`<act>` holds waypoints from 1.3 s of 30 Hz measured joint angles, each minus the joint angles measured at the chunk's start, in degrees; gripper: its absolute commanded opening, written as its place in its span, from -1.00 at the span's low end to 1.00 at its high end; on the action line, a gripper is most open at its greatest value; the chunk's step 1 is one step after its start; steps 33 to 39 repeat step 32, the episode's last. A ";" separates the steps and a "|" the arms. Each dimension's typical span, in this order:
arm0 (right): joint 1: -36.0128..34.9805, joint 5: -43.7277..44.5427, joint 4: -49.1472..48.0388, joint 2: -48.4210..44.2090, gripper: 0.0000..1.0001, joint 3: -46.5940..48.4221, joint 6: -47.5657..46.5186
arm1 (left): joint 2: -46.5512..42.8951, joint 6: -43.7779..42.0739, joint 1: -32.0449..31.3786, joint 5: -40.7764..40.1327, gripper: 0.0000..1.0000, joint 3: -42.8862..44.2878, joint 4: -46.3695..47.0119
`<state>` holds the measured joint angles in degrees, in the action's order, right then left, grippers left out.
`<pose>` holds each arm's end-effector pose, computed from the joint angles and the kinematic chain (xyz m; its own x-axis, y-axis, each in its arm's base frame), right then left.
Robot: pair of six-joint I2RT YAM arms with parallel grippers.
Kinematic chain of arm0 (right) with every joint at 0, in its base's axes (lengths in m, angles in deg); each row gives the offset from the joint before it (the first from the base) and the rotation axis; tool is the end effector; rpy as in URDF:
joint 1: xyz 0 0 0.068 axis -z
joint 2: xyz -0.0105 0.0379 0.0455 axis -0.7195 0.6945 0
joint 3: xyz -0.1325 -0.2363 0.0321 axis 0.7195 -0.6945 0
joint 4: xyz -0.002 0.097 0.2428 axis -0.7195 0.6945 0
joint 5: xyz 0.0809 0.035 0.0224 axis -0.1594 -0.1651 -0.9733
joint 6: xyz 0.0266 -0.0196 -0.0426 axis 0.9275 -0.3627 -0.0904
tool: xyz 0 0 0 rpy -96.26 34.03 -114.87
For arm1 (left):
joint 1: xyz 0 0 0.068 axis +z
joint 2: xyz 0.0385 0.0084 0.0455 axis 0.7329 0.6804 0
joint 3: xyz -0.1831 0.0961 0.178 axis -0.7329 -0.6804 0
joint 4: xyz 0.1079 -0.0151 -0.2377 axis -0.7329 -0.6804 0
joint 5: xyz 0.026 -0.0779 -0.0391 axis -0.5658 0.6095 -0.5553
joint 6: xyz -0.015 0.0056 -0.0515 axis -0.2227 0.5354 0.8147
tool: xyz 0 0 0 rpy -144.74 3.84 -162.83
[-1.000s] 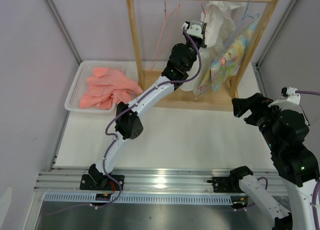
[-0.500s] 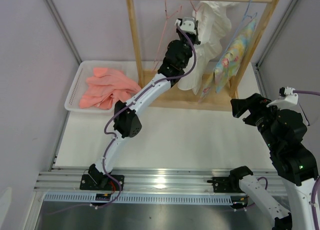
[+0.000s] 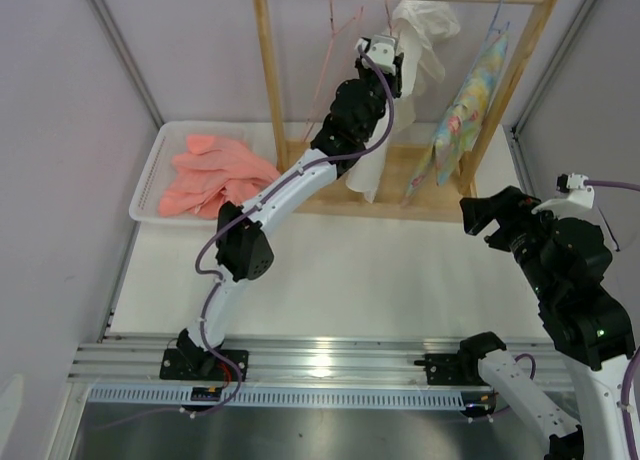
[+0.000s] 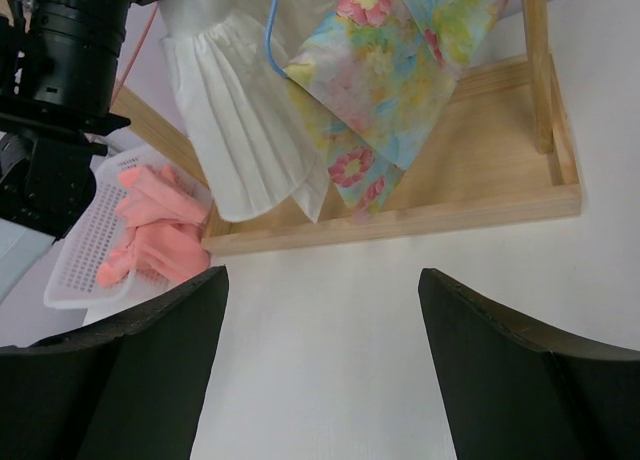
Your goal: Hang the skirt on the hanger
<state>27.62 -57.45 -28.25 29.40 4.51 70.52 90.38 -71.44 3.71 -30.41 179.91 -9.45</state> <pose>0.0770 0.0195 0.4428 -0.2177 0.3987 -0.8909 -0.0679 0.9044 0.4213 0.3974 -0.3603 0.4333 0.3289 -0.2014 -0.9226 0.4101 0.9105 -0.0526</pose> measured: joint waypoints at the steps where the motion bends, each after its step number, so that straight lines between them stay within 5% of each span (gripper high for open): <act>1: 0.00 0.00 0.00 0.00 0.69 0.00 0.00 | -1.60 -0.15 -0.48 0.02 -0.03 -2.03 0.20; 8: 0.00 0.61 -0.24 0.00 0.80 0.00 -0.04 | -11.72 -0.76 -3.02 0.74 0.31 -11.96 -0.13; 17: 0.00 0.15 -1.22 1.38 0.99 0.00 -1.07 | -34.51 3.26 -4.55 1.46 0.46 -28.92 -8.02; 25: 0.00 -0.20 -1.20 4.87 0.99 0.00 -1.36 | -71.91 15.21 -5.75 -0.50 0.43 -64.74 -15.26; 29: 0.00 0.02 -1.20 6.21 0.99 0.00 -1.97 | -84.67 19.69 -6.99 -2.97 0.45 -75.65 -23.43; 32: 0.00 0.28 -1.20 6.62 0.99 0.00 -2.16 | -89.77 21.44 -7.26 -4.55 0.45 -78.77 -30.29; 39: 0.00 0.28 -1.20 6.62 0.99 0.00 -2.16 | -89.77 21.44 -7.26 -4.55 0.45 -78.77 -30.29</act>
